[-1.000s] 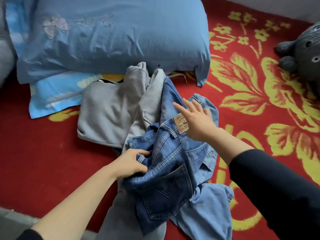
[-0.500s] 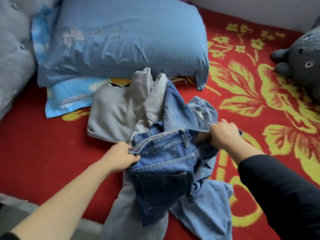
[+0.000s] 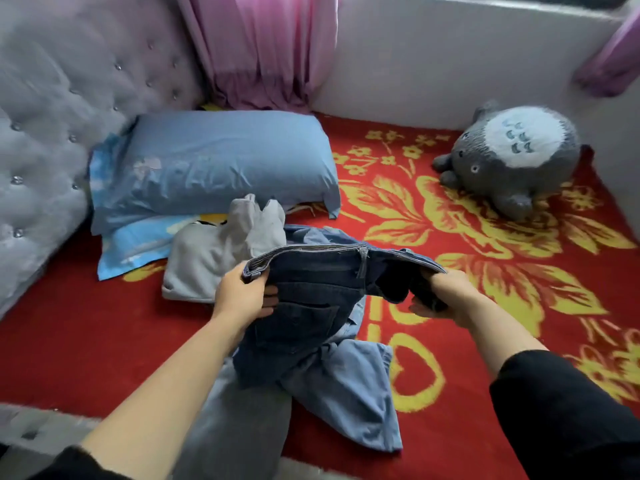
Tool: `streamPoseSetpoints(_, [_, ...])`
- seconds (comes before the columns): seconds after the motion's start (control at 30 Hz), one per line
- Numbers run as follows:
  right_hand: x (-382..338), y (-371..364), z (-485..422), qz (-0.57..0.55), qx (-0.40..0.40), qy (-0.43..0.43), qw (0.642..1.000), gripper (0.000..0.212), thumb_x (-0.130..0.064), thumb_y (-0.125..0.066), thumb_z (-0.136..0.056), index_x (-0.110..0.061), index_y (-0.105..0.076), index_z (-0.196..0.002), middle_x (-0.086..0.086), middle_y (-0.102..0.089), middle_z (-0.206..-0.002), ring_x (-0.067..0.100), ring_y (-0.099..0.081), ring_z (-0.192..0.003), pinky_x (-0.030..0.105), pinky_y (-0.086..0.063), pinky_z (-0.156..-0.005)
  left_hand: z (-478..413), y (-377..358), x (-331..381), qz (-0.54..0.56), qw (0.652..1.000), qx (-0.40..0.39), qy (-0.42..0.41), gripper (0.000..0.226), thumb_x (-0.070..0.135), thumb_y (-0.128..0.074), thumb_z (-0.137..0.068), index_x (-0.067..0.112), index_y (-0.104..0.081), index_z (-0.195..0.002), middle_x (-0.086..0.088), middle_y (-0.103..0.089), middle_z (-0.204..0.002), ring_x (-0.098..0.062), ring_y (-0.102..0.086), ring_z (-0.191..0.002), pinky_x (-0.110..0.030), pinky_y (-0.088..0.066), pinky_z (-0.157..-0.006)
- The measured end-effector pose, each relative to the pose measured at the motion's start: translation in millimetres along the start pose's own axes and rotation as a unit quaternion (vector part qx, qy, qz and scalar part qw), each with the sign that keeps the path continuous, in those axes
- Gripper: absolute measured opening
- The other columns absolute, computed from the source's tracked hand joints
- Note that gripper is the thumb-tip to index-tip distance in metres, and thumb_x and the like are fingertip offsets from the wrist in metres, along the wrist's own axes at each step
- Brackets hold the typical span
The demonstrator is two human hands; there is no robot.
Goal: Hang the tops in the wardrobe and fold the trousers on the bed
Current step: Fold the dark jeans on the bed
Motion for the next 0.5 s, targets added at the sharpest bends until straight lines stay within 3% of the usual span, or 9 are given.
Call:
streamPoseSetpoints(0.1, [-9,53,44,-0.105,0.021,0.050,0.993,0.016,-0.004,-0.050,-0.092,-0.005,-0.060,-0.104,0.018,-0.062,-0.083,0.031,-0.062,-0.053,0.039,-0.057,-0.046,54,-14,36,0.030,0.995,0.038,-0.088,0.015,0.028,-0.053,-0.096,0.029,-0.059,-0.082,-0.008,-0.067,-0.085,-0.025,-0.064,-0.078,-0.041,-0.057,-0.068])
streamPoseSetpoints(0.17, [-18,85,76,-0.165,0.033,0.092,0.981,0.020,0.001,-0.047,-0.091,-0.007,-0.061,-0.103,0.018,-0.063,-0.083,0.030,-0.062,-0.052,0.034,-0.055,-0.044,88,-18,65,0.021,0.984,0.062,-0.165,0.009,0.042,-0.056,-0.089,0.035,-0.061,-0.086,-0.006,-0.068,-0.095,-0.025,-0.065,-0.089,-0.046,-0.057,-0.078])
streamPoseSetpoints(0.23, [-28,118,103,-0.222,0.049,0.137,0.964,0.019,0.002,-0.046,-0.091,-0.007,-0.060,-0.100,0.019,-0.062,-0.083,0.028,-0.061,-0.053,0.032,-0.054,-0.043,118,-22,96,-0.020,0.965,0.087,-0.247,0.022,0.058,-0.053,-0.078,0.040,-0.059,-0.089,-0.002,-0.067,-0.095,-0.027,-0.062,-0.097,-0.050,-0.053,-0.085])
streamPoseSetpoints(0.33, [-47,163,145,-0.286,0.068,0.210,0.932,0.012,0.000,-0.051,-0.091,-0.006,-0.058,-0.099,0.021,-0.061,-0.089,0.026,-0.062,-0.057,0.032,-0.056,-0.047,170,-32,145,-0.008,0.943,0.112,-0.312,0.015,0.051,-0.056,-0.080,0.036,-0.058,-0.082,0.001,-0.066,-0.084,-0.027,-0.059,-0.086,-0.039,-0.049,-0.083])
streamPoseSetpoints(0.4, [-65,192,177,-0.325,0.075,0.262,0.906,0.005,-0.004,-0.056,-0.090,-0.009,-0.056,-0.091,0.017,-0.062,-0.089,0.027,-0.062,-0.068,0.035,-0.060,-0.055,202,-40,181,0.041,0.927,0.112,-0.355,0.008,0.033,-0.059,-0.089,0.032,-0.057,-0.081,0.007,-0.062,-0.080,-0.017,-0.055,-0.079,-0.033,-0.045,-0.079])
streamPoseSetpoints(0.5, [-96,240,226,-0.379,0.105,0.333,0.857,0.013,-0.003,-0.056,-0.088,-0.016,-0.055,-0.086,0.010,-0.064,-0.085,0.023,-0.064,-0.069,0.036,-0.061,-0.061,246,-50,237,0.075,0.896,0.101,-0.427,0.008,0.025,-0.059,-0.091,0.030,-0.057,-0.084,0.014,-0.058,-0.076,-0.002,-0.050,-0.071,-0.024,-0.043,-0.073])
Point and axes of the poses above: each hand's wrist, its own z-axis away from the middle knuckle, its own y-axis out of the back of the hand, x = y × z, the point moved 8 cm from there along -z, towards the middle knuckle
